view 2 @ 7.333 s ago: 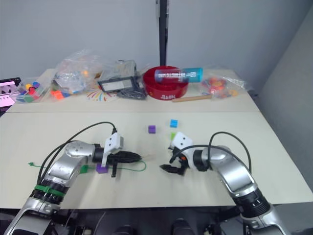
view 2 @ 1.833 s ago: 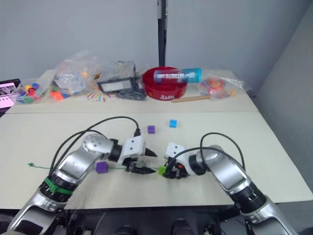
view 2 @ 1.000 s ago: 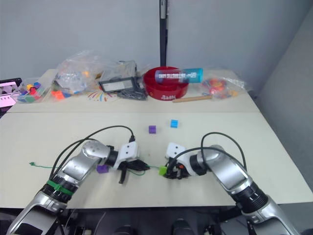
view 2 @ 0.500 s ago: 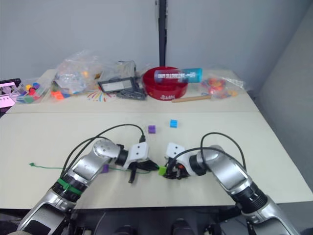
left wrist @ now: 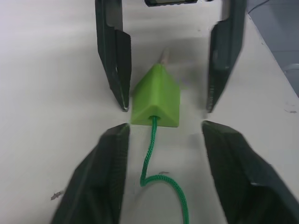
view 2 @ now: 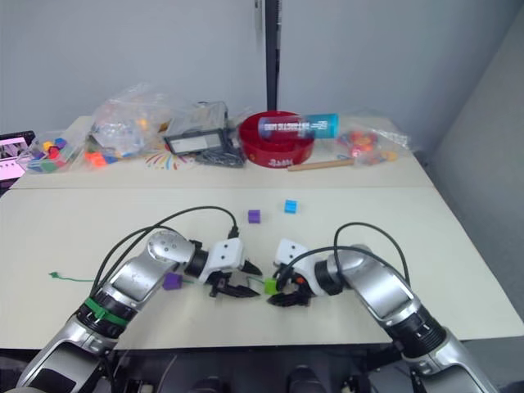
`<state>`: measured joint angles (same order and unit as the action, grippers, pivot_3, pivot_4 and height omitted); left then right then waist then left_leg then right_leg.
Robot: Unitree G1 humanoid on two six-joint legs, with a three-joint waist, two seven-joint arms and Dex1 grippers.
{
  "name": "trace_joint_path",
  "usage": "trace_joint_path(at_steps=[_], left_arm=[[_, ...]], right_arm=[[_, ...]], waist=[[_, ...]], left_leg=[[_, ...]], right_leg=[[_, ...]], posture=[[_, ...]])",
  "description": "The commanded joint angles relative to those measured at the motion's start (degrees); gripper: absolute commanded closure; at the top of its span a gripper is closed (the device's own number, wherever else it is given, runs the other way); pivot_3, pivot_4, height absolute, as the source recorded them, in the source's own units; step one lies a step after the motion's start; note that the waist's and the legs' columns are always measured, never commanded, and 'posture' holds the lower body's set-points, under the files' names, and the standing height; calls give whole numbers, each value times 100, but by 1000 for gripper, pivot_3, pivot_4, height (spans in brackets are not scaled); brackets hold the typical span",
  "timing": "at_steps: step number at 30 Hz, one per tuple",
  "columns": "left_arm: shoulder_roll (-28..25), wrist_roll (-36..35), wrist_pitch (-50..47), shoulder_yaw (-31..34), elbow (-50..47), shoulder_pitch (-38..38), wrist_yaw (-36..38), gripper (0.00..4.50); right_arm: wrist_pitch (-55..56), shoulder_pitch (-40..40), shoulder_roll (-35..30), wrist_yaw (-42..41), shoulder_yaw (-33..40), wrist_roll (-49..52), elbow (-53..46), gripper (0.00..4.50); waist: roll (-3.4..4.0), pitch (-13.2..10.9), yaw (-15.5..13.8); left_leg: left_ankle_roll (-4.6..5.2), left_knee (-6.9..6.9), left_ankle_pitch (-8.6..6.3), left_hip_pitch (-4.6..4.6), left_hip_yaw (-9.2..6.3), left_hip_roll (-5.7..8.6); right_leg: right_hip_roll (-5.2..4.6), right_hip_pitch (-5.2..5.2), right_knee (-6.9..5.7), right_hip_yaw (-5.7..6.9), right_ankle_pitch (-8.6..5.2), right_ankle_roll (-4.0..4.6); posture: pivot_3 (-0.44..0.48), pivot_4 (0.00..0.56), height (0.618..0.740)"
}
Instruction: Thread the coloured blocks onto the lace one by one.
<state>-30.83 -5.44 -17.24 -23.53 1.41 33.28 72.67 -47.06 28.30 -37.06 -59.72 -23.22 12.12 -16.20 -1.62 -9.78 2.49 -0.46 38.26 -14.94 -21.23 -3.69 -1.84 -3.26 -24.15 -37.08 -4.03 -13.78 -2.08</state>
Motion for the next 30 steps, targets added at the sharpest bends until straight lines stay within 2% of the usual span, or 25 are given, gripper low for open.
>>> trace_joint_path(at_steps=[1,6,10,20,26,30], left_arm=[[62,-29,110,38,-170,93,-35,1310],[228,79,258,-66,-45,146,-130,1310],[583,208,537,-255,334,270,-172,1310],[741,444,922,-518,1024,331,-17,1310],[766,477,962,-507,1117,316,-25,3118],[779,495,940,-512,1100,317,-47,3154]], right_arm=[[4,-211,-289,13,449,204,-400,40],[56,-460,-493,67,715,365,-570,40],[265,-841,-655,226,817,260,-547,40],[352,-852,-573,447,696,210,-480,40],[364,-892,-598,447,687,225,-501,0],[367,-930,-614,446,645,225,-551,0]], waist=[[0,0,-27],[-1,-1,-41],[-2,-1,-46],[-2,-1,-24],[-2,-1,-24],[-2,-1,-25]], left_leg=[[0,0,0,-3,0,1],[0,2,0,-9,0,3],[0,2,0,-10,0,4],[0,2,0,-9,0,4],[0,2,0,-6,0,4],[0,2,0,-6,0,4]], right_leg=[[-1,-1,1,0,0,0],[-3,-2,6,1,-1,-2],[-3,-1,8,1,-1,-2],[-2,-1,6,0,-1,-2],[-2,1,6,0,-1,-2],[-2,2,6,-1,-1,-2]], posture=[[0,150,731],[0,150,731],[0,150,731],[0,150,731],[0,150,731],[0,150,731]])
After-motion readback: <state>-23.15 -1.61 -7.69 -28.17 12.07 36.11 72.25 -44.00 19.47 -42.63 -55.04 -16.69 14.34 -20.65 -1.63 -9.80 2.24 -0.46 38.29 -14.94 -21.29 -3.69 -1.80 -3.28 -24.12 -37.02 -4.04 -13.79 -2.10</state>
